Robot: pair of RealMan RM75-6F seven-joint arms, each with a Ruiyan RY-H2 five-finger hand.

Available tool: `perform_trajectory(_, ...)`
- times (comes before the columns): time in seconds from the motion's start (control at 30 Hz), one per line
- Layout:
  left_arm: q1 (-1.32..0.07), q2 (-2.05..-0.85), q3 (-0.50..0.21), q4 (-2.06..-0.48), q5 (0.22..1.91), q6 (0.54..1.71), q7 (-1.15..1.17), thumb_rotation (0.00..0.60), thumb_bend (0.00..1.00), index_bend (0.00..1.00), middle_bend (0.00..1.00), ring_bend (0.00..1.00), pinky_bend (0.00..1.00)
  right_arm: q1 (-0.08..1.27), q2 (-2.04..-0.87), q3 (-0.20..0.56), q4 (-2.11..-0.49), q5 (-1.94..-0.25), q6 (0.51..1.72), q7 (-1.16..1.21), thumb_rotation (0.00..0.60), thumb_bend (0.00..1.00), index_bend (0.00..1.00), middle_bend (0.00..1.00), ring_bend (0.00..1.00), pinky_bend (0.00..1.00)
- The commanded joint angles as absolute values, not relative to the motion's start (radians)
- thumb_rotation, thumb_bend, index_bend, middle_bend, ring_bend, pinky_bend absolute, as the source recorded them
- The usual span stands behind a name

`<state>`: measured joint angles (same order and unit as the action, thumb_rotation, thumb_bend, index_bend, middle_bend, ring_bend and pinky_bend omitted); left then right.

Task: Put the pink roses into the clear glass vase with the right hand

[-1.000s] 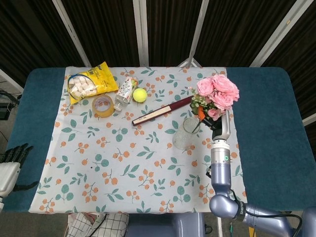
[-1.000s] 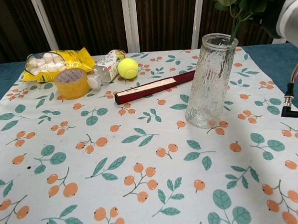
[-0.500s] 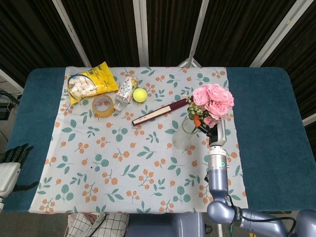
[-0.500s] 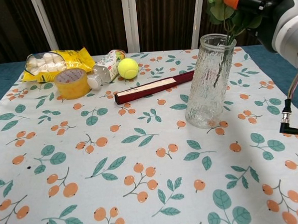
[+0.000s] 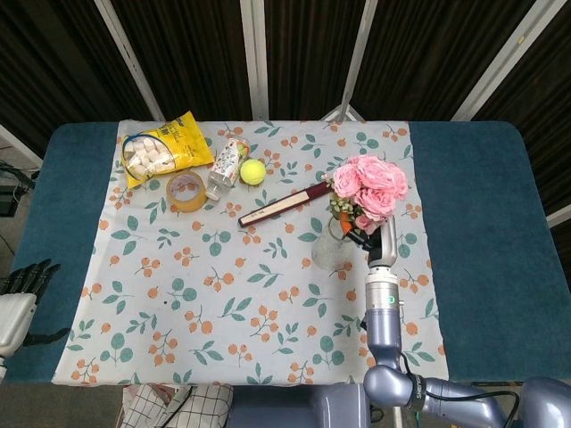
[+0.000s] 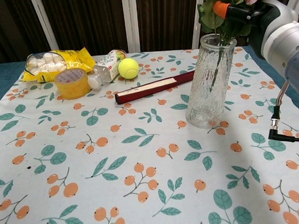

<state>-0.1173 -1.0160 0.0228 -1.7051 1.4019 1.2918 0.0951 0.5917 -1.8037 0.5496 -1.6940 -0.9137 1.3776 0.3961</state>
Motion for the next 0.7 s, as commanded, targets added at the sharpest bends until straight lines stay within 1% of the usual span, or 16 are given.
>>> perform_trajectory(0.03, -0.117, -1.015, 0.023, -1.706, 1.399, 1.29, 0.095, 0.6, 0.0, 0.0, 0.0, 0.0, 0.0, 0.593, -1.811, 0.549, -1.681, -0.913, 1.37, 0.391, 0.6, 0.5, 0.4, 0.33, 0.12, 0.01)
perform_trajectory(0.07, -0.118, -1.015, 0.023, -1.706, 1.398, 1.29, 0.096, 0.6, 0.0, 0.0, 0.0, 0.0, 0.0, 0.593, -1.813, 0.548, -1.674, -0.914, 1.367, 0.388, 0.6, 0.5, 0.38, 0.32, 0.11, 0.0)
perform_trajectory(0.1, -0.118, -1.015, 0.023, -1.707, 1.398, 1.289, 0.096, 0.6, 0.0, 0.0, 0.0, 0.0, 0.0, 0.594, -1.814, 0.545, -1.667, -0.915, 1.363, 0.383, 0.6, 0.5, 0.33, 0.29, 0.09, 0.0)
perform_trajectory(0.17, -0.118, -1.014, 0.023, -1.707, 1.397, 1.289, 0.097, 0.6, 0.0, 0.0, 0.0, 0.0, 0.0, 0.592, -1.815, 0.541, -1.659, -0.916, 1.355, 0.38, 0.6, 0.49, 0.2, 0.24, 0.03, 0.0)
perform_trajectory(0.2, -0.118, -1.014, 0.023, -1.708, 1.396, 1.289, 0.097, 0.6, 0.0, 0.0, 0.0, 0.0, 0.0, 0.591, -1.813, 0.537, -1.657, -0.917, 1.348, 0.379, 0.6, 0.47, 0.11, 0.2, 0.01, 0.0)
perform_trajectory(0.23, -0.118, -1.014, 0.023, -1.708, 1.396, 1.288, 0.097, 0.6, 0.0, 0.0, 0.0, 0.0, 0.0, 0.589, -1.812, 0.535, -1.656, -0.919, 1.344, 0.378, 0.6, 0.43, 0.05, 0.16, 0.0, 0.0)
perform_trajectory(0.27, -0.118, -1.014, 0.023, -1.708, 1.396, 1.288, 0.097, 0.6, 0.0, 0.0, 0.0, 0.0, 0.0, 0.588, -1.809, 0.533, -1.656, -0.923, 1.34, 0.377, 0.6, 0.4, 0.02, 0.14, 0.0, 0.0)
perform_trajectory(0.33, -0.119, -1.014, 0.023, -1.708, 1.396, 1.288, 0.098, 0.6, 0.0, 0.0, 0.0, 0.0, 0.0, 0.585, -1.803, 0.527, -1.659, -0.931, 1.33, 0.374, 0.6, 0.31, 0.0, 0.08, 0.0, 0.0)
perform_trajectory(0.4, -0.119, -1.014, 0.024, -1.709, 1.396, 1.288, 0.098, 0.6, 0.0, 0.0, 0.0, 0.0, 0.0, 0.58, -1.793, 0.52, -1.668, -0.938, 1.318, 0.375, 0.6, 0.27, 0.0, 0.04, 0.0, 0.0)
perform_trajectory(0.5, -0.119, -1.014, 0.023, -1.71, 1.394, 1.287, 0.098, 0.6, 0.0, 0.0, 0.0, 0.0, 0.0, 0.572, -1.773, 0.519, -1.688, -0.942, 1.296, 0.377, 0.6, 0.26, 0.0, 0.0, 0.0, 0.0)
perform_trajectory(0.7, -0.118, -1.013, 0.024, -1.711, 1.394, 1.288, 0.099, 0.6, 0.0, 0.0, 0.0, 0.0, 0.0, 0.543, -1.739, 0.493, -1.722, -0.95, 1.277, 0.373, 0.6, 0.25, 0.0, 0.0, 0.0, 0.0)
